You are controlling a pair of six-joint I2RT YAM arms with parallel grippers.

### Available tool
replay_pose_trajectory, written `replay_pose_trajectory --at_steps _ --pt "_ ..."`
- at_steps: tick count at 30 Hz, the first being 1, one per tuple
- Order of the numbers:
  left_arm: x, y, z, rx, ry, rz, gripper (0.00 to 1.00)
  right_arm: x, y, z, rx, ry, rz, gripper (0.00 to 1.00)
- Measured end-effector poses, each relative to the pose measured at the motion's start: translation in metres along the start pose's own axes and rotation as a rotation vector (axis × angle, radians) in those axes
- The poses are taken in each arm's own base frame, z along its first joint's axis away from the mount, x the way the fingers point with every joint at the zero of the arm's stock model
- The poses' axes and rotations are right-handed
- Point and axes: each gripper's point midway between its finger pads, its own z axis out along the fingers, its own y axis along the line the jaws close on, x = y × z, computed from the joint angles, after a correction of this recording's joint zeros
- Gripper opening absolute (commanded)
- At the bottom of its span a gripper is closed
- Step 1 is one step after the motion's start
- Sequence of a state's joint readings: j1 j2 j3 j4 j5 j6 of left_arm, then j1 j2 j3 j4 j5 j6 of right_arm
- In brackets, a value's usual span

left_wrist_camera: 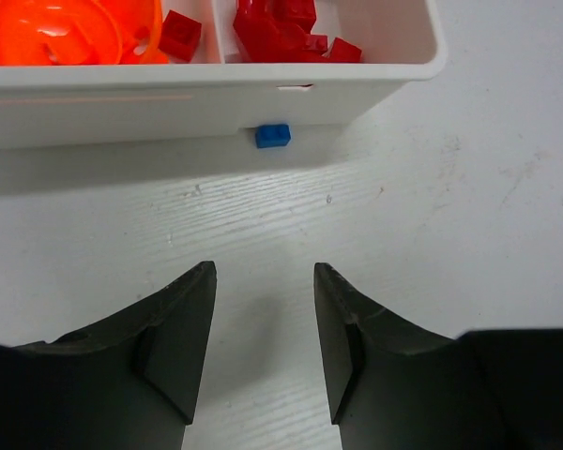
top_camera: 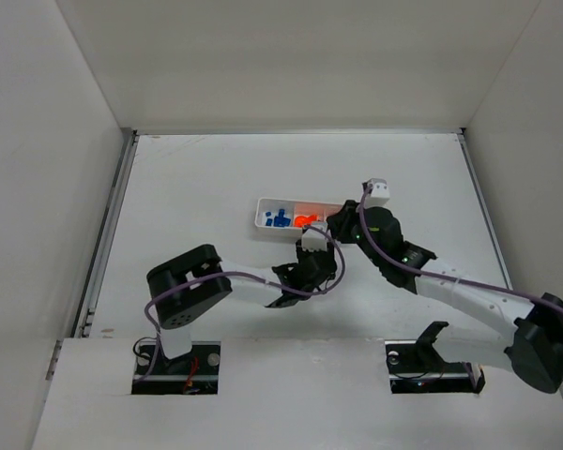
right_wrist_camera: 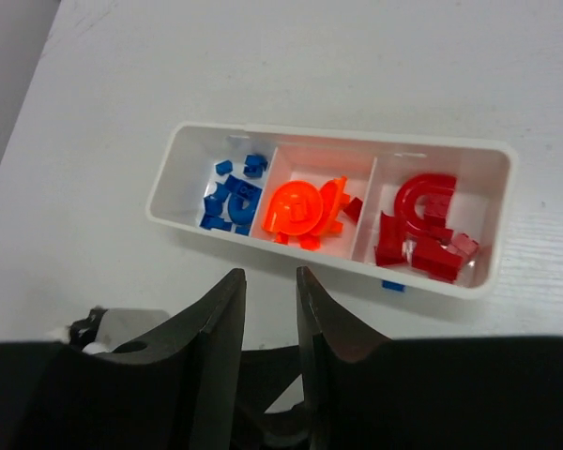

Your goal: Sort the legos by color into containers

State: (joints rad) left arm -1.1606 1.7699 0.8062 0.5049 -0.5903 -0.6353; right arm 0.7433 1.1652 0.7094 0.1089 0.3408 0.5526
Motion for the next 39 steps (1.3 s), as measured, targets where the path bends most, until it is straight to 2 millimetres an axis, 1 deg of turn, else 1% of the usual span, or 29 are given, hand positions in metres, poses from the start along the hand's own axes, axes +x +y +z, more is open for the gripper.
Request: replay_pose_trajectory --at_steps 4,7,9,15,21,26,30,37,39 --pt "0.007 -0.005 0.020 -0.040 -0.008 0.027 0.43 -0.006 -0.020 -0.013 0.012 -0.038 0.024 0.36" --pt "0.009 -0.004 0.034 -0.091 -0.025 0.052 0.42 -0.009 -0.027 -0.017 0.009 -0.056 0.039 0.36" --pt "0.006 -0.005 0.040 -0.120 -0.043 0.058 0.41 -0.008 -0.032 -0.019 0.010 -0.061 0.043 0.36" --pt "0.000 -0.004 0.054 -0.184 -0.080 0.065 0.40 -0.009 -0.039 -0.022 0.011 -0.084 0.055 0.36" --pt "-0.008 -0.001 0.069 -0.225 -0.110 0.053 0.36 -0.012 -0.041 -0.023 0.003 -0.107 0.068 0.36" --pt "-0.012 0.001 0.075 -0.241 -0.122 0.045 0.33 -0.015 -0.040 -0.023 -0.003 -0.120 0.073 0.36" --pt "-0.014 0.002 0.079 -0.252 -0.131 0.043 0.27 -0.015 -0.040 -0.023 -0.006 -0.126 0.075 0.36" --pt "-0.015 0.003 0.082 -0.259 -0.137 0.048 0.14 -0.015 -0.042 -0.023 -0.004 -0.129 0.084 0.36" --pt "-0.014 0.002 0.081 -0.255 -0.136 0.051 0.12 -0.015 -0.042 -0.024 -0.006 -0.132 0.086 0.36"
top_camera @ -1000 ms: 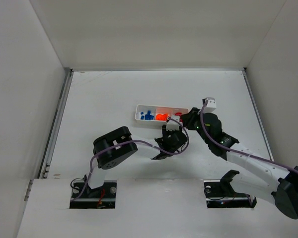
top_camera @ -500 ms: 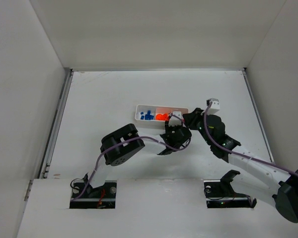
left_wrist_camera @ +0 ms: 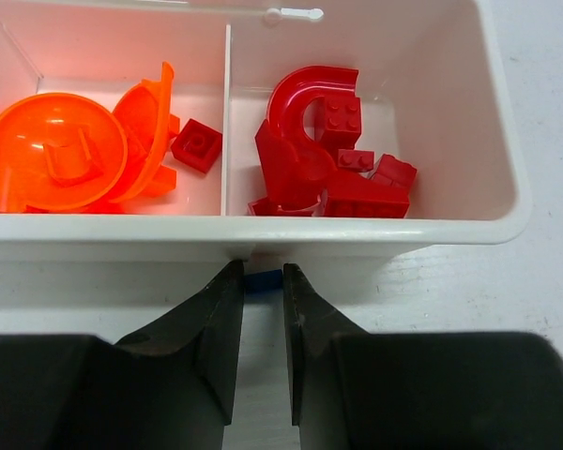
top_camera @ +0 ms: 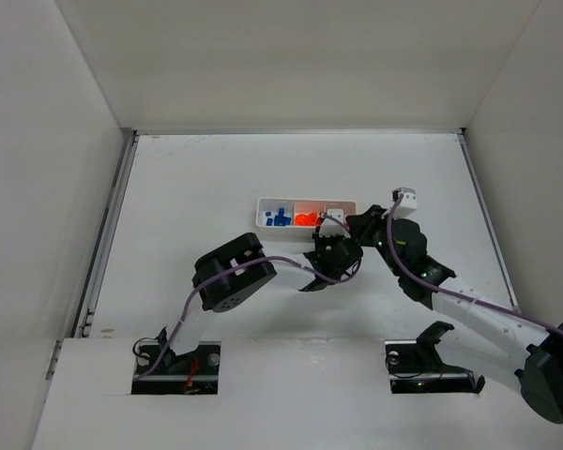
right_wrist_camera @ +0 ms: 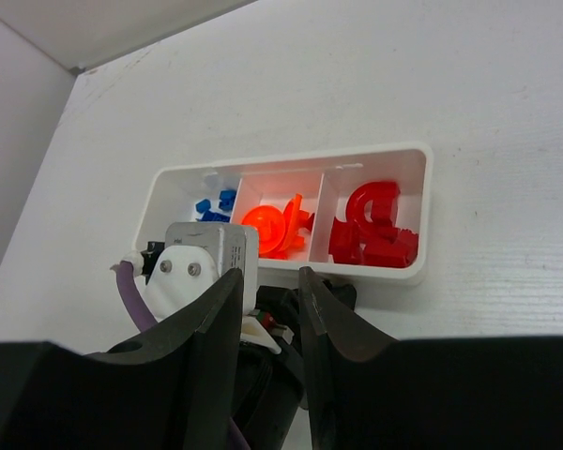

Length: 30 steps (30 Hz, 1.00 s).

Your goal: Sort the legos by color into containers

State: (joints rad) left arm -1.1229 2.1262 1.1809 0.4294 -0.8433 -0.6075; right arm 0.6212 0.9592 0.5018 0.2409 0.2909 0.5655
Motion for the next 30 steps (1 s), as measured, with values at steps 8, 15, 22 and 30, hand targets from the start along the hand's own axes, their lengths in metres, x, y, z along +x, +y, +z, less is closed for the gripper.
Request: replay_pose_trajectory --at_steps 8,15,22,30 --pt "0.012 0.002 -0.036 0.097 0.056 0.037 0.11 0.008 -0.014 -0.003 0.017 0.009 0.005 0.36" --pt "-0.011 0.029 -0.095 0.207 0.067 0.015 0.11 0.008 -0.046 -0.010 0.090 -0.028 0.052 0.39" --pt "-0.083 0.095 -0.102 0.159 -0.046 -0.161 0.11 -0.016 -0.076 -0.021 0.161 -0.153 0.144 0.46" --pt "-0.115 0.155 -0.066 0.049 -0.072 -0.261 0.13 -0.007 -0.096 -0.018 0.226 -0.143 0.178 0.47"
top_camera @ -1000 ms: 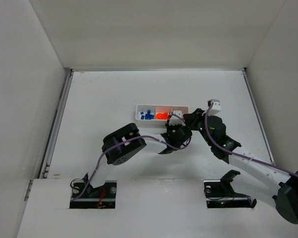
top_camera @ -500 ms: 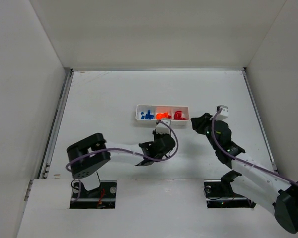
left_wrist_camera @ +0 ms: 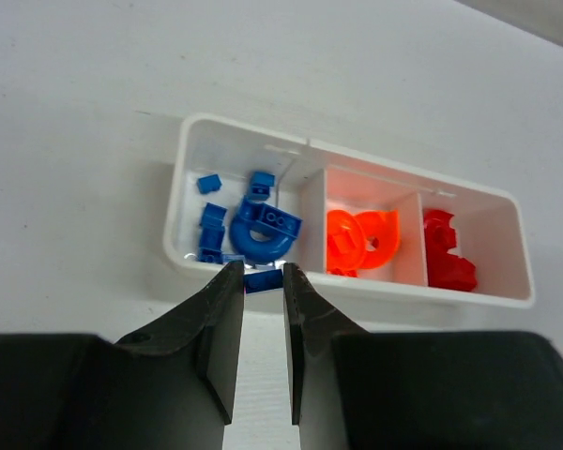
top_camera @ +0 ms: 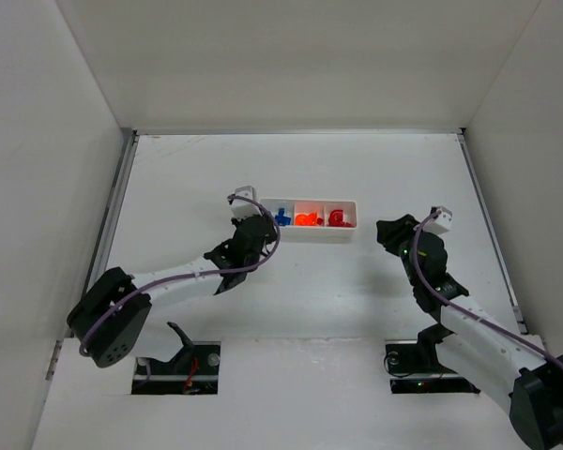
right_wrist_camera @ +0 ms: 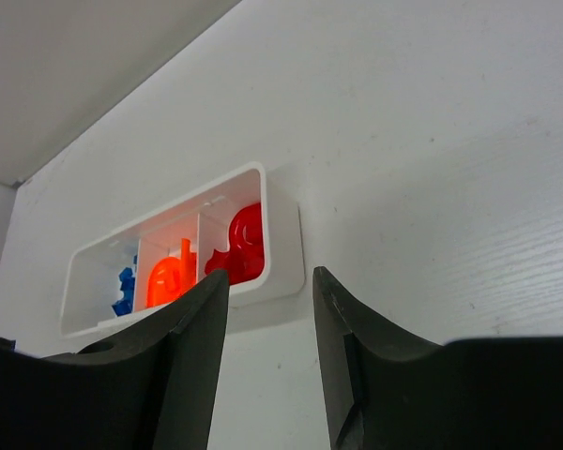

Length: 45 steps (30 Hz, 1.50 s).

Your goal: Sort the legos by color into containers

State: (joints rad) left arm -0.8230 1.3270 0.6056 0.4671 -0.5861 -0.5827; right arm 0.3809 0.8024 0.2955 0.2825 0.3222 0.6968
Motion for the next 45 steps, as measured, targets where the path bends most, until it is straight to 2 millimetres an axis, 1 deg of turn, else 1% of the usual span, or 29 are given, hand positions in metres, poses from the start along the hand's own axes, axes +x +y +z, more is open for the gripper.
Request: replay_pose_trajectory --at_steps 3,6,9,12,16,20,25,28,29,31,33,34,38,41,44,45 --pt "0.006 0.014 0.016 -0.039 0.031 0.013 0.14 0.003 -0.002 0.001 0.009 0.009 -0.004 0.47" --pt "0.014 0.022 0.027 -0.058 0.063 0.027 0.15 0.002 -0.001 0.002 0.006 0.004 -0.002 0.48" --pt "0.017 0.020 0.030 -0.050 0.081 0.039 0.16 0.001 -0.001 0.002 0.005 -0.001 -0.001 0.48" --pt "0.012 0.012 0.033 -0.035 0.077 0.042 0.18 0.002 -0.001 0.003 0.007 0.002 -0.002 0.48" --pt "0.009 0.006 0.038 -0.026 0.071 0.045 0.27 0.002 -0.002 0.003 0.008 0.003 -0.003 0.48" --pt "0.009 0.009 0.040 -0.034 0.074 0.048 0.42 0.002 -0.002 0.003 0.008 0.002 -0.003 0.48" --pt "0.004 0.012 0.040 -0.041 0.066 0.041 0.71 0.002 -0.002 0.003 0.009 0.002 -0.003 0.49" --pt "-0.008 0.012 0.030 -0.025 0.037 0.019 0.87 0.001 -0.001 0.003 0.008 -0.001 -0.002 0.48" --pt "-0.014 0.013 0.024 -0.018 0.023 0.008 0.98 0.000 -0.001 0.002 0.006 -0.003 -0.001 0.48" --pt "-0.026 0.015 0.011 -0.002 -0.011 -0.022 1.00 -0.002 0.001 0.001 -0.001 -0.012 0.003 0.48" --pt "-0.037 0.022 -0.002 0.002 -0.047 -0.052 1.00 -0.006 0.003 0.000 -0.010 -0.023 0.008 0.49" --pt "-0.042 0.029 -0.009 -0.005 -0.065 -0.069 1.00 -0.008 0.004 -0.001 -0.013 -0.029 0.010 0.49" --pt "-0.049 0.071 -0.031 -0.088 -0.114 -0.127 1.00 -0.010 0.005 -0.002 -0.017 -0.036 0.013 0.50" --pt "-0.048 0.101 -0.046 -0.153 -0.133 -0.164 1.00 -0.010 0.003 -0.001 -0.006 -0.039 0.013 0.59" --pt "-0.047 0.121 -0.056 -0.197 -0.141 -0.193 1.00 -0.010 -0.002 0.000 0.019 -0.048 0.009 0.66" --pt "-0.046 0.127 -0.059 -0.212 -0.140 -0.203 1.00 -0.010 -0.003 0.001 0.026 -0.050 0.008 0.71"
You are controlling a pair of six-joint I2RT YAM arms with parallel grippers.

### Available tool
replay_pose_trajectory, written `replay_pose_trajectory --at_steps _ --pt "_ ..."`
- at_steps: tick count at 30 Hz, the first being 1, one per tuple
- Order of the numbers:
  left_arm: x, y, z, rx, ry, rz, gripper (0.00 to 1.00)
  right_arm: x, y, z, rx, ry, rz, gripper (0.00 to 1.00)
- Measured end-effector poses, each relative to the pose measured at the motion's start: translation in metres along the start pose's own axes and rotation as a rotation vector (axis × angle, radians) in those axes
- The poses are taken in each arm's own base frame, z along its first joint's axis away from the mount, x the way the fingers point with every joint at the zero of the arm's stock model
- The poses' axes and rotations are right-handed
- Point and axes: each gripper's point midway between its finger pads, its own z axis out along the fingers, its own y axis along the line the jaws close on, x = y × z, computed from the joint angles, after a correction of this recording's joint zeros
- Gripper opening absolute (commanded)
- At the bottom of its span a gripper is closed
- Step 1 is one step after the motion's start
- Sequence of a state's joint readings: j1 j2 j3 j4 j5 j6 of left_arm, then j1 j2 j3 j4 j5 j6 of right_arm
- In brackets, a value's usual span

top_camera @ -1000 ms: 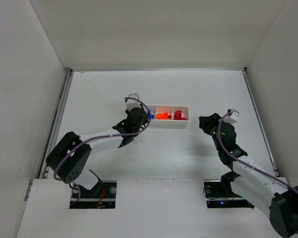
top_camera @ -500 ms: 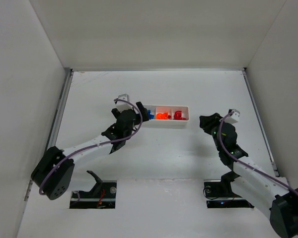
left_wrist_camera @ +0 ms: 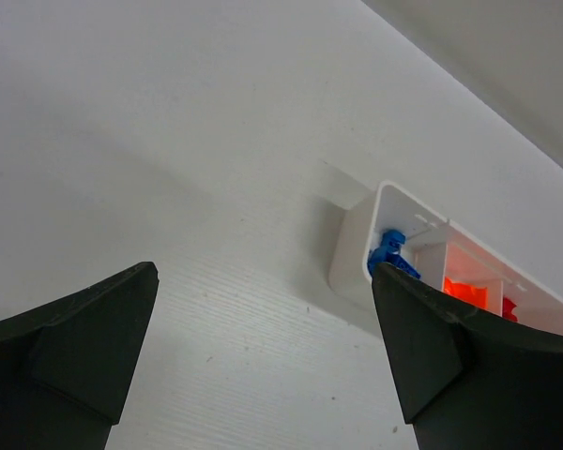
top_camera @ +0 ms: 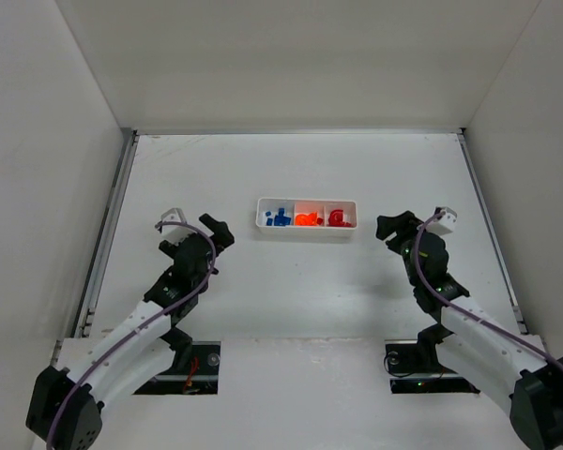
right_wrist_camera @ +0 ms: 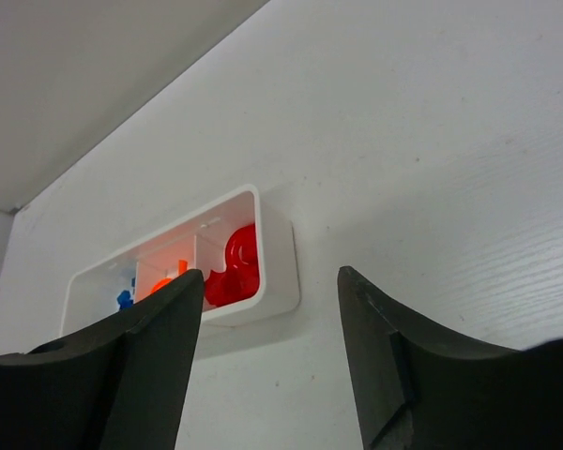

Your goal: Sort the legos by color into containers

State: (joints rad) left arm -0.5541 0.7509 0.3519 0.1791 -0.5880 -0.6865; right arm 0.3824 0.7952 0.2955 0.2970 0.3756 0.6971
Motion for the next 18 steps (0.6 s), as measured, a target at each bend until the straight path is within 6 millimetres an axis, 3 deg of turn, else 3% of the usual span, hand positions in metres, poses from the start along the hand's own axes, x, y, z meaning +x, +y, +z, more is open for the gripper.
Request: replay_pose_trajectory --at_steps 2,6,11,18 --pt "0.000 0.010 -0.001 -0.032 0.006 -0.007 1.00 0.000 -0.001 0.000 0.009 -0.005 0.002 1.00" --pt "0.008 0.029 0.003 -0.098 0.042 0.004 1.00 -0.001 -0.004 0.001 0.024 -0.013 -0.006 1.00" --pt "0.032 0.048 0.006 -0.170 0.127 0.060 1.00 0.001 -0.012 0.003 0.062 -0.016 -0.016 1.00" --pt "0.046 0.050 0.003 -0.177 0.183 0.102 1.00 0.018 -0.026 0.009 0.121 0.025 -0.058 1.00"
